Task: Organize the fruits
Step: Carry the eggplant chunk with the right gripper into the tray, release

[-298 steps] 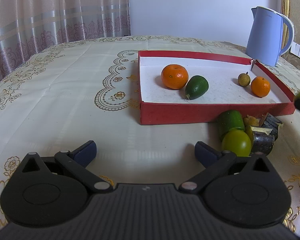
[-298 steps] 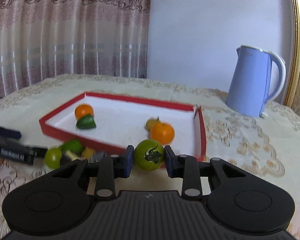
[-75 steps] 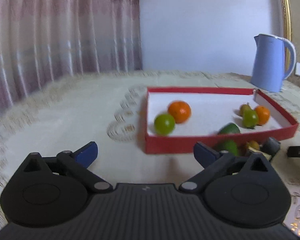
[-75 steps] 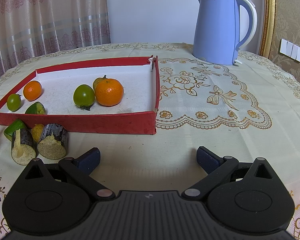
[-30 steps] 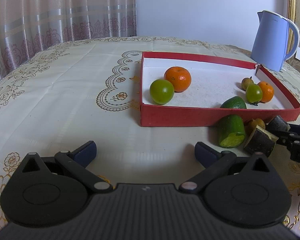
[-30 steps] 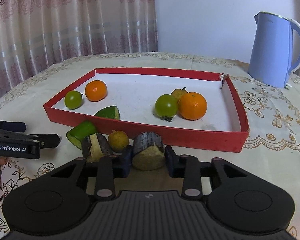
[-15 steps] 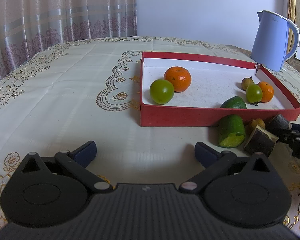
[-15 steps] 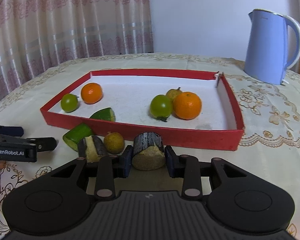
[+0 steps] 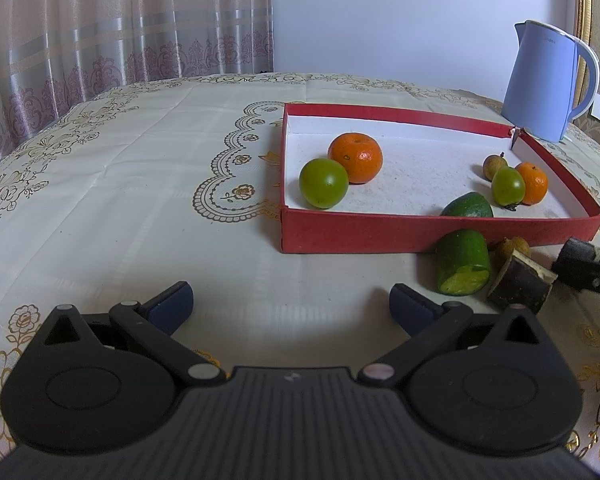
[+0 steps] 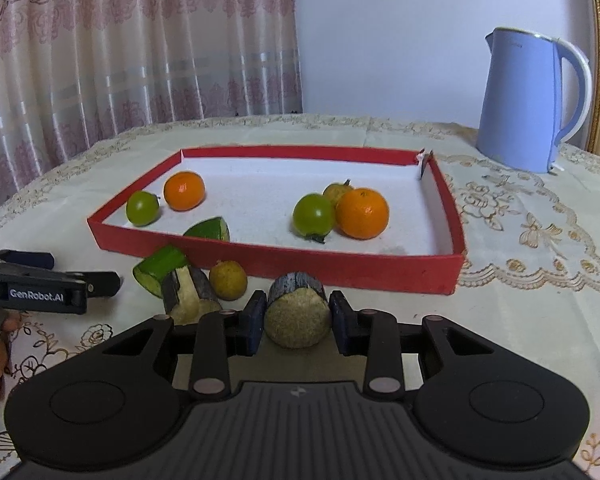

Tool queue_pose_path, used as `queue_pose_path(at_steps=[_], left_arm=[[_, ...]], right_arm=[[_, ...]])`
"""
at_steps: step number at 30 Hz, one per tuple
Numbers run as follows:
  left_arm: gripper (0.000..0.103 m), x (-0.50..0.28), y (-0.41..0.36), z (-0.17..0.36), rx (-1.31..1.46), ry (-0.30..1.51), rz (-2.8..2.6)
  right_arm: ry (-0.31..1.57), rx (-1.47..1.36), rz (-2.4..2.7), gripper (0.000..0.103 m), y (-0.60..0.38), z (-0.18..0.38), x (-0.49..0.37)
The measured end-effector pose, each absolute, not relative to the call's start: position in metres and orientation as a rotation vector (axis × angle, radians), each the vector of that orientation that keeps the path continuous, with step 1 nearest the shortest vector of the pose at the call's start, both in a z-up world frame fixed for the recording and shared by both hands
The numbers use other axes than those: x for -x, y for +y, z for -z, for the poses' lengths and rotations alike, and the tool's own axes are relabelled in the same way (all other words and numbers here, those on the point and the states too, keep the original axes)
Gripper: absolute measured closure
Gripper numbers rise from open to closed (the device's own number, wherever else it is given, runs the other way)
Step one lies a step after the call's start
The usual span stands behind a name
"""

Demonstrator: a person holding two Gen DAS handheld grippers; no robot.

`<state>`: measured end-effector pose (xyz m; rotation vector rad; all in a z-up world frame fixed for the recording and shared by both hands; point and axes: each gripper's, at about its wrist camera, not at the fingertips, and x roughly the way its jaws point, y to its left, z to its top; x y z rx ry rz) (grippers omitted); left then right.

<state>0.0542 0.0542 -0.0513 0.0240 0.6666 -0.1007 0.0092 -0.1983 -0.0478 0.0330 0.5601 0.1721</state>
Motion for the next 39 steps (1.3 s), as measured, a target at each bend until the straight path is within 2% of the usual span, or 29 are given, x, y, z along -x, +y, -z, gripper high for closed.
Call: queue_pose_path(at_steps=[11,30,39], left_arm=[[0.000,-0.054,0.054,0.051,-0.024,0.667,0.101],[0.000,-0.054,0.054,0.051,-0.024,0.667,0.101],[0.000,-0.054,0.054,0.051,-0.023,0.667,0.101]], right_arm=[[0.465,-0.030,-0.101,0.070,-0.221,0.021,-0.005],[0.453,0.021,-0.007,0.070,-0.232,0.004,-0.079],[0.573,0.007,0.071,0.070,-0.244,0.019,-0.152]])
